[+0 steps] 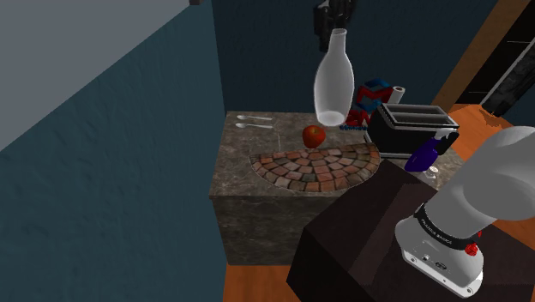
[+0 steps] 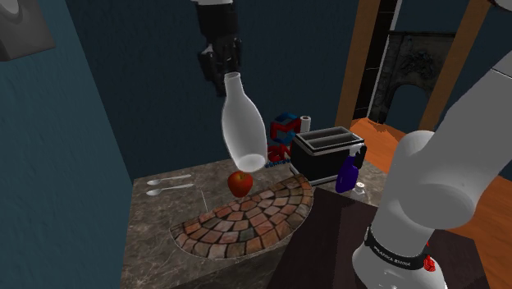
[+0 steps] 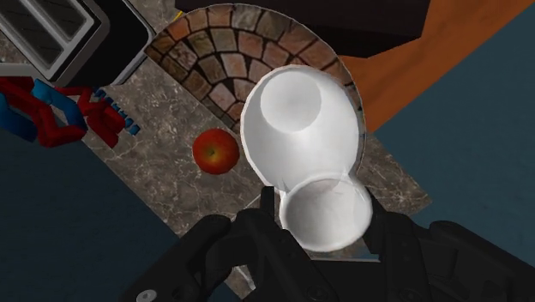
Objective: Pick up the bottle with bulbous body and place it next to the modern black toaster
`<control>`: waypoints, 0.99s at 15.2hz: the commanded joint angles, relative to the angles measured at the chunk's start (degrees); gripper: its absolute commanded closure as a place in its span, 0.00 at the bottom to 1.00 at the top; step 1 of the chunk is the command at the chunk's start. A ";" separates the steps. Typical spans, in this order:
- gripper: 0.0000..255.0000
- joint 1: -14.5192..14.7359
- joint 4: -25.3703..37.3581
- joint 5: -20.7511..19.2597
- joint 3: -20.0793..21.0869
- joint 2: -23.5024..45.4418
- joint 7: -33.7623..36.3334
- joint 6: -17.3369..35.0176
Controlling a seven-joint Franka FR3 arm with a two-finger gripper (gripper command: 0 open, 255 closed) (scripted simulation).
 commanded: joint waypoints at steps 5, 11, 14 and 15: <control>1.00 -1.90 -7.18 -1.51 -5.77 -8.19 -7.65 -0.24; 1.00 -4.22 -11.73 -4.63 -11.99 -13.99 -15.40 -0.58; 1.00 -5.53 -13.16 -6.55 -15.23 -16.14 -19.36 -0.73; 1.00 -5.97 -13.51 -7.24 -16.34 -16.75 -20.68 -0.77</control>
